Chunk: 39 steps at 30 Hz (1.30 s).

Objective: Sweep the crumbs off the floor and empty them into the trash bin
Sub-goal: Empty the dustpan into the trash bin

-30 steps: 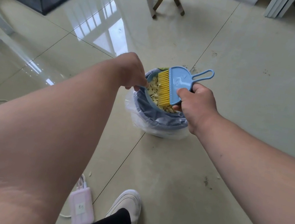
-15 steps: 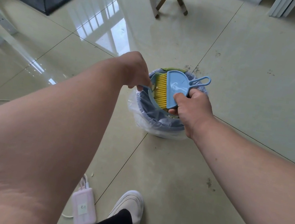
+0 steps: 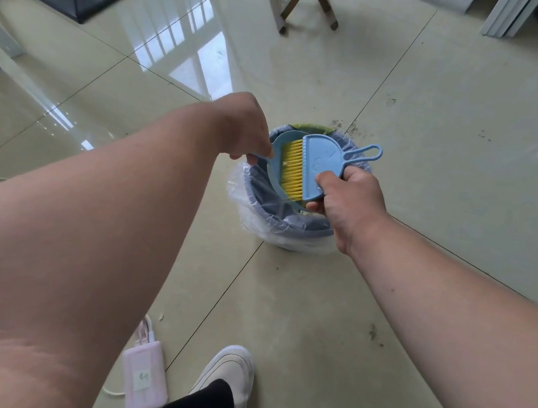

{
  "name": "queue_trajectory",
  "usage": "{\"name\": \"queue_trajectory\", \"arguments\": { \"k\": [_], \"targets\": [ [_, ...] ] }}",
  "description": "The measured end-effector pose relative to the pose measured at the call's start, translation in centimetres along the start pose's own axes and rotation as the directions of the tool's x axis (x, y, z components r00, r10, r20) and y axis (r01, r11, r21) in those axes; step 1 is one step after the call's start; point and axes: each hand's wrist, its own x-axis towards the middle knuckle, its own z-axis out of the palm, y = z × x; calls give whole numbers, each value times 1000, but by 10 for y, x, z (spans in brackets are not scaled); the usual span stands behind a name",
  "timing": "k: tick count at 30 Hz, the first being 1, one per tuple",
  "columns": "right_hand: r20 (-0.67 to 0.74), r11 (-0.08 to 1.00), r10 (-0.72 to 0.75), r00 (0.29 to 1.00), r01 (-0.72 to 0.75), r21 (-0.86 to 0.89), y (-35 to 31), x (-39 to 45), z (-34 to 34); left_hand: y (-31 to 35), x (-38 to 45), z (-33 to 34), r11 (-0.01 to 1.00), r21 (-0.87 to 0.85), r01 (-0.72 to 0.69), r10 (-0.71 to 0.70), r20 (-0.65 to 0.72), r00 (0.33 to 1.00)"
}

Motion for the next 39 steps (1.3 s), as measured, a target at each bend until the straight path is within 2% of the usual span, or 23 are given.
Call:
{"name": "queue_trajectory", "arguments": {
  "k": [6,13,17,21,23,25,29,31,34,36,39],
  "targets": [
    [-150,996,6,989,-20,-92,7,7,-16,-7,-3,-3,1000,-28,10,-10,-14,1000],
    [-252,966,-91,963,24,-258,6,10,-26,-13,-3,-4,998,-61,5,-6,-27,1000],
    [-278,916,-173,945,50,-399,5,12,-33,-15,-2,-3,996,-92,-2,-2,-45,999],
    [-251,893,-203,946,75,-443,4,12,-35,-15,-2,-3,997,-77,5,-7,-35,999],
    [-251,898,-224,942,99,-428,2,10,-33,-14,-3,-4,998,-60,7,-9,-31,999],
    [-240,932,-225,944,136,-336,0,8,-27,-12,-2,-4,998,-59,1,-3,-29,1000],
    [-110,989,-114,987,102,-110,-3,1,-11,-6,-2,-4,997,-74,-19,17,-33,999],
    [-124,996,-70,990,64,-55,-3,1,-9,-5,-2,-7,997,-74,-25,23,-34,999],
    [-237,999,-9,971,-1,-40,2,7,-15,-11,-1,-7,997,-70,-20,18,-26,999],
    [-310,996,-4,951,-25,-89,7,13,-24,-18,-1,-6,996,-85,-10,9,-13,1000],
    [-332,985,-15,943,-42,-165,14,14,-37,-24,-1,-4,996,-91,1,-2,-7,1000]
  ]
}}
